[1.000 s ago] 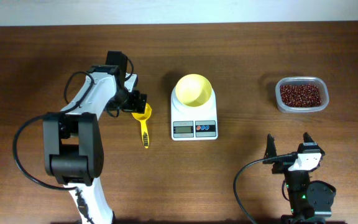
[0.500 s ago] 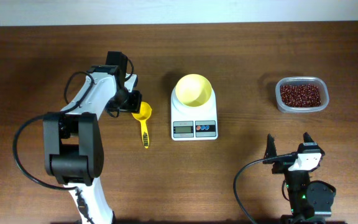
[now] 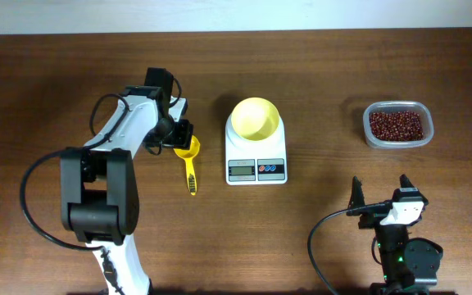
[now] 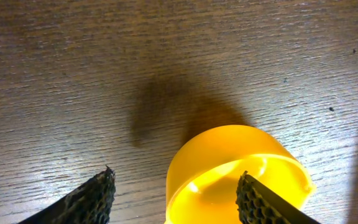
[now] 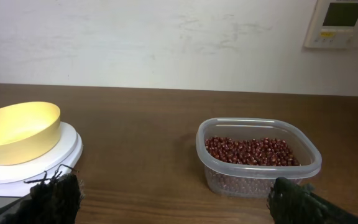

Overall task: Scoop item into bowl and weigh 50g on scale
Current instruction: 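Lower the left gripper and close it on the yellow scoop's cup, then lift the yellow scoop with the left gripper toward the scale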

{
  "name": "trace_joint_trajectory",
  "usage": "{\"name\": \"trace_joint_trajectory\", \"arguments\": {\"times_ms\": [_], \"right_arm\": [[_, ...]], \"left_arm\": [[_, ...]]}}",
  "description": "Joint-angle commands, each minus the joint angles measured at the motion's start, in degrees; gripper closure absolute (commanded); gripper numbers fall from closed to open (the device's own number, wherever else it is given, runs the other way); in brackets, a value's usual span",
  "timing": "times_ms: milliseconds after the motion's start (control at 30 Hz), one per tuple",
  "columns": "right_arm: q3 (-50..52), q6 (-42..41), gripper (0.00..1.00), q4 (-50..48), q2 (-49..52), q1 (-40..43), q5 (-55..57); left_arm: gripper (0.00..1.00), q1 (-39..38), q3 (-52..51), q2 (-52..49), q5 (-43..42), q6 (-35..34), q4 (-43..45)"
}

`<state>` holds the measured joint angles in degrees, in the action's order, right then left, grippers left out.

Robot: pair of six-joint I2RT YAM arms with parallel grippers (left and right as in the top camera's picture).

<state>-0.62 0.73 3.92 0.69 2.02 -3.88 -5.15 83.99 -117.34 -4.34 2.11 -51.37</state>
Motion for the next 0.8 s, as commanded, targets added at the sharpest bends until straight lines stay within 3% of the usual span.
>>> {"name": "trace_joint_trajectory", "arguments": {"times_ms": [0,200,333,567,767], "right_arm": [[0.3,0.3,0.01,0.3,-0.5,-0.4,0.1],[0.3,0.3,0.01,0.3,-0.5,-0.4,0.1],[0.3,0.3,0.01,0.3,-0.5,-0.4,0.1],[0.3,0.3,0.01,0.3,-0.5,-0.4,0.1],[0.3,0.3,0.01,0.3,-0.5,-0.4,0.1]], "left_arm": [[0.43,0.0,-0.5,-0.9,-0.8,0.1,0.0],[0.5,0.0,-0.5,-0.9,-0.8,0.1,0.2],[0.65,-0.1,-0.5,-0.9,-0.8,0.1,0.2],[0.69,-0.1,-0.5,-0.9,-0.8,0.1,0.2],[0.8,-0.1,-0.5,-0.9,-0.8,0.1,0.2]]}}
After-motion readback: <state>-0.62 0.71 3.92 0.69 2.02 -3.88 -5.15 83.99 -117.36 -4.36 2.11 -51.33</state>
